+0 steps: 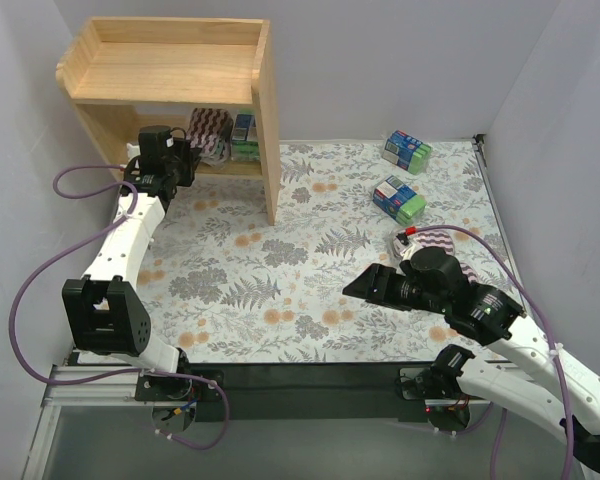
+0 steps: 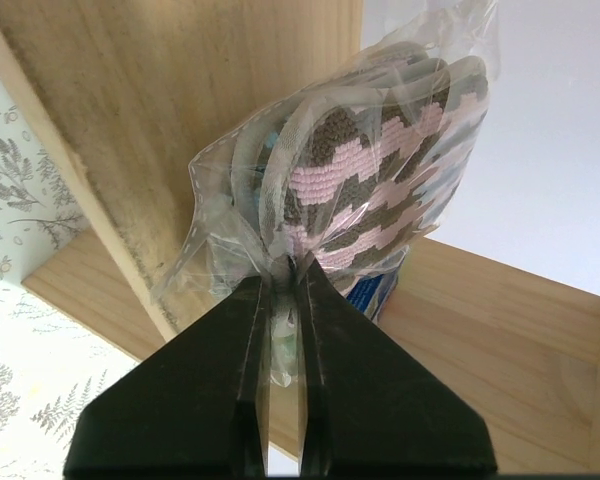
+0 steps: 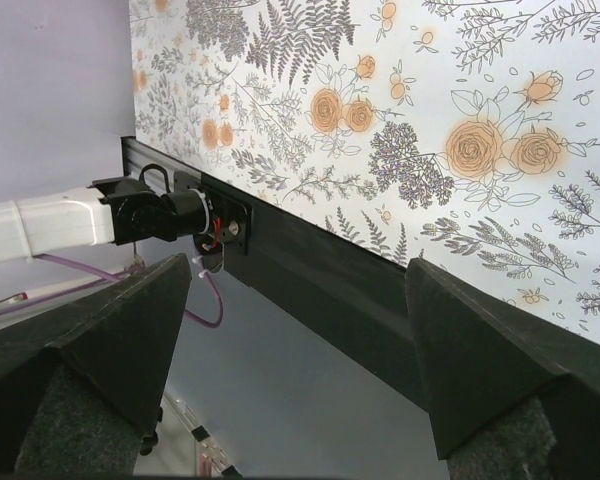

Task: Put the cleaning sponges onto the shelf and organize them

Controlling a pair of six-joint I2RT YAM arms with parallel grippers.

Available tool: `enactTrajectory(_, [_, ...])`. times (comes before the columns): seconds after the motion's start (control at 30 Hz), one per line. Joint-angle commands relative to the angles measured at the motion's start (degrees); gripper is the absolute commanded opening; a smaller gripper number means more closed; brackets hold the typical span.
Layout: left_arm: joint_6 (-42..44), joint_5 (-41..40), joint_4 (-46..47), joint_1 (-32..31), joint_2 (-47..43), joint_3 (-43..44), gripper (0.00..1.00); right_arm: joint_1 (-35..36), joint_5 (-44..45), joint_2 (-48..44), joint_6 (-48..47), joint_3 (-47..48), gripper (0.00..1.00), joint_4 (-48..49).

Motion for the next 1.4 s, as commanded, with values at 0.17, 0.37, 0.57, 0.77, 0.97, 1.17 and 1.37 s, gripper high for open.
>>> enactTrajectory(0.17, [-0.76, -1.51, 3.45, -0.36, -0.37, -0.12, 0.07, -0.33, 1.80, -0.97, -1.49, 3.41, 0.83, -2.24])
enactTrajectory(0.37, [-0.41, -0.19, 4.85, -0.36, -1.33, -1.44, 0.49, -0.50, 3.29, -1.06, -2.11, 3.94, 0.88, -3.74])
enactTrajectory(0.57, [0.20, 0.42, 4.77, -0.36, -7.03, -5.21, 0.68, -0.77, 6.28, -0.88, -2.19, 4.46, 0.93, -6.98])
enactTrajectory(0.77, [3.01, 0.77, 1.96, 0.08, -17.21, -9.44, 0.81, -1.82, 23.48, 1.31, -0.62, 8.94, 0.99, -22.42])
enactTrajectory(0.97, [9.95, 7.18, -6.30, 0.08, -28.11, -12.68, 0.81, -7.87, 38.25, 2.20, 3.08, 10.97, 0.99, -29.49])
enactTrajectory(1.17, [16.54, 18.07, -9.38, 0.08, -37.97, -23.83, 0.81, -24.03, 27.17, 8.25, -5.87, 7.29, 0.99, -22.13])
enactTrajectory(1.37, [27.34, 26.07, -13.60, 0.08, -42.55, -26.75, 0.81, -41.09, 17.73, 12.30, -15.09, 7.01, 0.99, -14.82])
